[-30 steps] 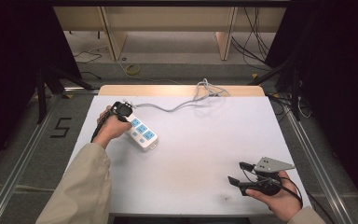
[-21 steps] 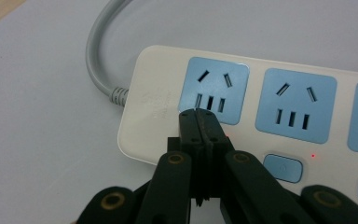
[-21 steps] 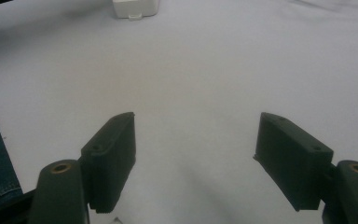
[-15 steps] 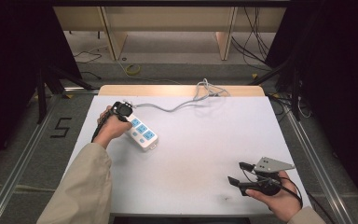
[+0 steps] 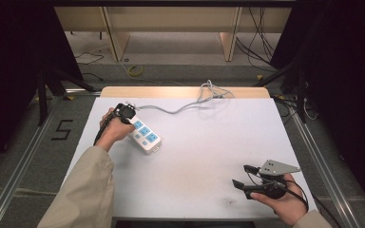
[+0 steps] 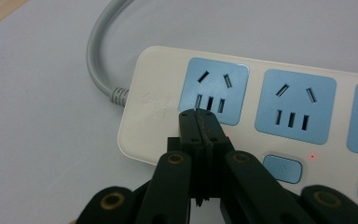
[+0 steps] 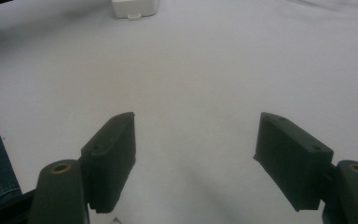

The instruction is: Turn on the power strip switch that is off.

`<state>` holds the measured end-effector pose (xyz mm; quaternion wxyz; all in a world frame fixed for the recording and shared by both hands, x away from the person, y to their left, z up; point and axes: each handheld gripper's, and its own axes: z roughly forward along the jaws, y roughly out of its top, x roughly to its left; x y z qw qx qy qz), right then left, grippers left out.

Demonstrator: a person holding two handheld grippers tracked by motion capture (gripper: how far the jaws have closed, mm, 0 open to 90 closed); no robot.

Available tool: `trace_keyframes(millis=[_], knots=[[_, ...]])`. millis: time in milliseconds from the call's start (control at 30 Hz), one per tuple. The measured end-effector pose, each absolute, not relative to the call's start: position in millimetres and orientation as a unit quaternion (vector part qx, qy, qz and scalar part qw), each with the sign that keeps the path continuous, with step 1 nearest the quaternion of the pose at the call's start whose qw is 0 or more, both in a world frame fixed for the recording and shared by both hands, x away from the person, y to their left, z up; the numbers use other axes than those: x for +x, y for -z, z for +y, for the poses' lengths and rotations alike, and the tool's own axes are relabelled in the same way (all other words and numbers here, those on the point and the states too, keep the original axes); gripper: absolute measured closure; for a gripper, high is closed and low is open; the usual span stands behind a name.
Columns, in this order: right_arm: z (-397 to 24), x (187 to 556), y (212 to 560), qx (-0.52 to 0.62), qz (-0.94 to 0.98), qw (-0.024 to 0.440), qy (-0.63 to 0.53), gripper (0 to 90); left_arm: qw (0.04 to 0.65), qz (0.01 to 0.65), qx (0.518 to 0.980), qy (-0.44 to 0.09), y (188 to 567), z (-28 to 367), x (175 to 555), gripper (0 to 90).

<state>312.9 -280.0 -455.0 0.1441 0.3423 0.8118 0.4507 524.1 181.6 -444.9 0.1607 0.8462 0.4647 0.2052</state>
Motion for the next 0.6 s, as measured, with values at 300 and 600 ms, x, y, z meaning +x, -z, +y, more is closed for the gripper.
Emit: trace_keyframes(millis=[300,600], knots=[[-280.2,312.7,454.9,0.343,0.811,0.144,-0.451,29.2,0.155,0.464,0.843,-0.223,447.0,180.3,524.2,90.0],[-280.4,312.8,454.8,0.343,0.811,0.144,-0.451,29.2,0.158,0.471,0.838,-0.224,446.2,182.4,523.3,89.9]])
